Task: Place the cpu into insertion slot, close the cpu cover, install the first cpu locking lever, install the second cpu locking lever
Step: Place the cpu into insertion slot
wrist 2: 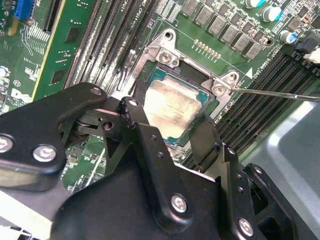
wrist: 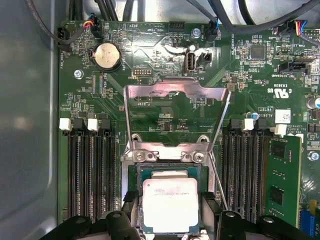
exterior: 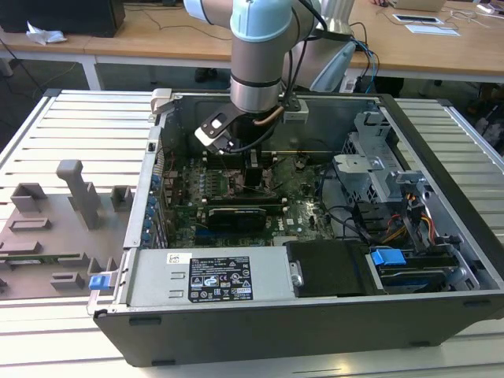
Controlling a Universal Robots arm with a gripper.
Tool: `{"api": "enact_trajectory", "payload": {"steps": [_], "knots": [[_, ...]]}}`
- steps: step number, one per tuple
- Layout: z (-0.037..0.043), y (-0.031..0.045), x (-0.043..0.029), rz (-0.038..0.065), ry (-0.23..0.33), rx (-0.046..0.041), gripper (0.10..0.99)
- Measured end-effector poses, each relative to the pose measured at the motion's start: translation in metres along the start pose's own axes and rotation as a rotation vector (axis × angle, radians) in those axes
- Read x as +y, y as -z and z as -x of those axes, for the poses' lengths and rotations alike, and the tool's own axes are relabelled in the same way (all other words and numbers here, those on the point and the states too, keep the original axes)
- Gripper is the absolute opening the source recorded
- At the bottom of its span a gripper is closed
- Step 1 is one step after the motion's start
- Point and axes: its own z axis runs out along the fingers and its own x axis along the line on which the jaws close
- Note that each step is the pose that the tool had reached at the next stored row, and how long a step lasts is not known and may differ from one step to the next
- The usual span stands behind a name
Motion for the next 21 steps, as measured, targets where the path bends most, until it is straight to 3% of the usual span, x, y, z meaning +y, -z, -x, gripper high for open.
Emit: {"api": "enact_trajectory", "payload": {"steps": [10, 12, 13, 15, 21], "knots": [[-0.0028, -0.0005, -0.0014, 0.000, 0.000, -0.0001, 0.616], [-0.0025, 0.0019, -0.0014, 0.000, 0.000, 0.0000, 0.616], [-0.0024, 0.0080, -0.0014, 0.000, 0.000, 0.0000, 0.616], [-0.0023, 0.0129, -0.0013, 0.000, 0.000, 0.0000, 0.600], [0.0011, 0.0118, -0.0046, 0.000, 0.000, 0.0003, 0.231]]}}
